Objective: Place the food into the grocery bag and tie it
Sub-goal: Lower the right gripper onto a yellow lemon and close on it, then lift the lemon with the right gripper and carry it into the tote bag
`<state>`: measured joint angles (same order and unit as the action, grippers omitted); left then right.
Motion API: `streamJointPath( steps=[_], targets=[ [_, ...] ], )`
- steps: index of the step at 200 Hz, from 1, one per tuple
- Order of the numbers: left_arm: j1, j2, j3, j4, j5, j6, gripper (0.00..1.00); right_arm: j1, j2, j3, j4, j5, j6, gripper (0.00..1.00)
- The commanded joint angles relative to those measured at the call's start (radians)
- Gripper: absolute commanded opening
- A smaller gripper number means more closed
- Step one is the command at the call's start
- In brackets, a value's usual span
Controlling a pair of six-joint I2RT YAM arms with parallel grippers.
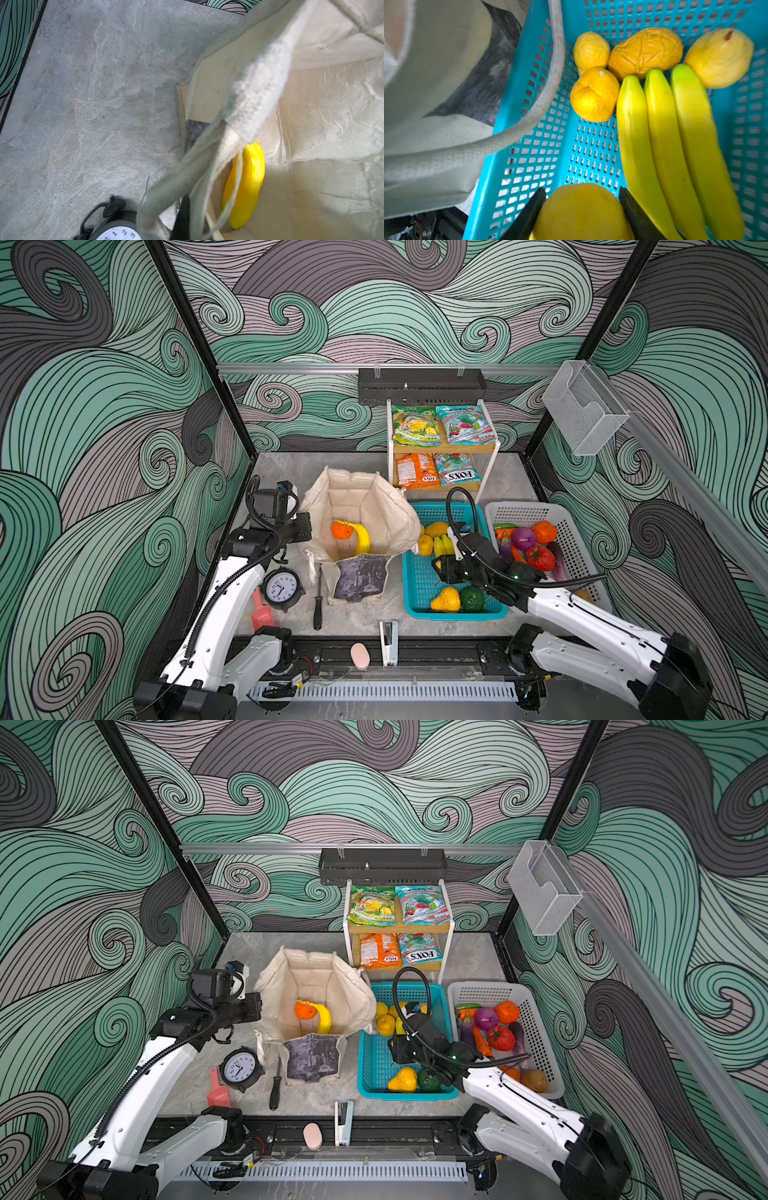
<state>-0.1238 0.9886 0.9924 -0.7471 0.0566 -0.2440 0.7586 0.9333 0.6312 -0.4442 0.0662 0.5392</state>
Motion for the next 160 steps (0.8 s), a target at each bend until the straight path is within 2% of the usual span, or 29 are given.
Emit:
streamJointPath(
  steps=[1,35,58,113,160],
  targets=[
    [0.012,-0.002,0.005,-0.014,-0.007,0.001,0.00,-0.002,-0.065,0.099,-0.154,0.057,-0.088,0.47],
    [0.011,-0.022,-0.003,-0.004,-0.002,0.005,0.00,-0.002,-0.047,0.238,-0.204,0.056,-0.160,0.49],
    [0.010,-0.017,-0.001,-0.009,0.006,0.005,0.00,-0.002,0.029,0.351,-0.208,0.016,-0.203,0.45],
    [0.010,-0.015,-0.004,-0.003,0.027,0.009,0.00,0.028,0.257,0.557,-0.125,-0.074,-0.242,0.44],
    [0.011,-0.015,-0.006,0.003,0.055,0.011,0.00,0.098,0.494,0.758,-0.098,-0.072,-0.291,0.46]
  ],
)
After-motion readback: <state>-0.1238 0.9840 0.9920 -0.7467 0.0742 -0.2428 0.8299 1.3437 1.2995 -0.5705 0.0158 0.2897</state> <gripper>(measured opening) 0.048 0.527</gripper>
